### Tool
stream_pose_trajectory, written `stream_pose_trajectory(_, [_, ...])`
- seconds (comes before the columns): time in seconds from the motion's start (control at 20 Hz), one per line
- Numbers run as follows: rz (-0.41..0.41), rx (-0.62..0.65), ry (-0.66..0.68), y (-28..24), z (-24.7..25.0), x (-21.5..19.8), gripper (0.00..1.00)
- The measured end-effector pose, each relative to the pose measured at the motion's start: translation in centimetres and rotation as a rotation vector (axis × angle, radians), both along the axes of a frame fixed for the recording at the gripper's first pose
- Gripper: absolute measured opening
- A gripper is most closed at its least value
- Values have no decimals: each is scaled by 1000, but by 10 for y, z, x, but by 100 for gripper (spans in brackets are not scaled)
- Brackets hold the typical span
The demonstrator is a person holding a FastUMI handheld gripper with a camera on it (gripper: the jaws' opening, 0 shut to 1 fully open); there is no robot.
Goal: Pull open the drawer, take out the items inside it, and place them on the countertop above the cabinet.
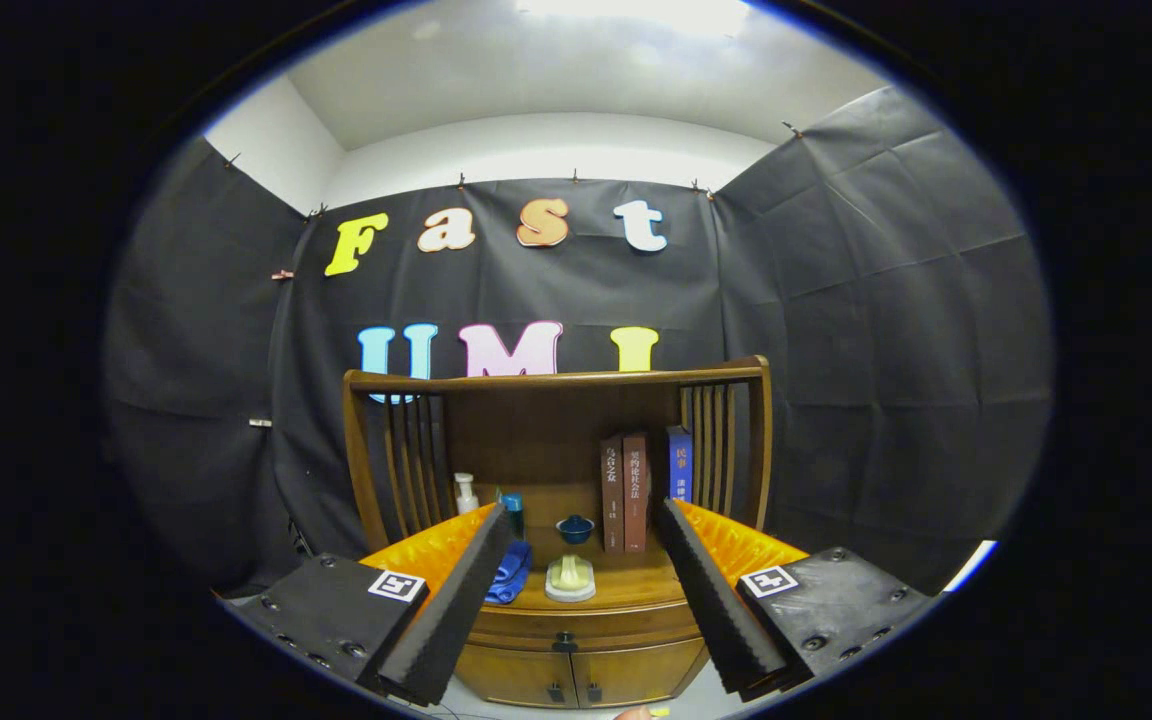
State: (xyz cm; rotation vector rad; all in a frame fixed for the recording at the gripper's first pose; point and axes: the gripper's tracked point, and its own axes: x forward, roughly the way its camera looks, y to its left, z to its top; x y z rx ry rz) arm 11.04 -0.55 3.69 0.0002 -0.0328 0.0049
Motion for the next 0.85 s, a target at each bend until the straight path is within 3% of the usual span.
stream_pose_trajectory(0.3, [59, 19, 62, 24, -15, 0, 99])
stream_pose_trajectory(0.85, [57, -10, 40, 32, -11, 4, 99])
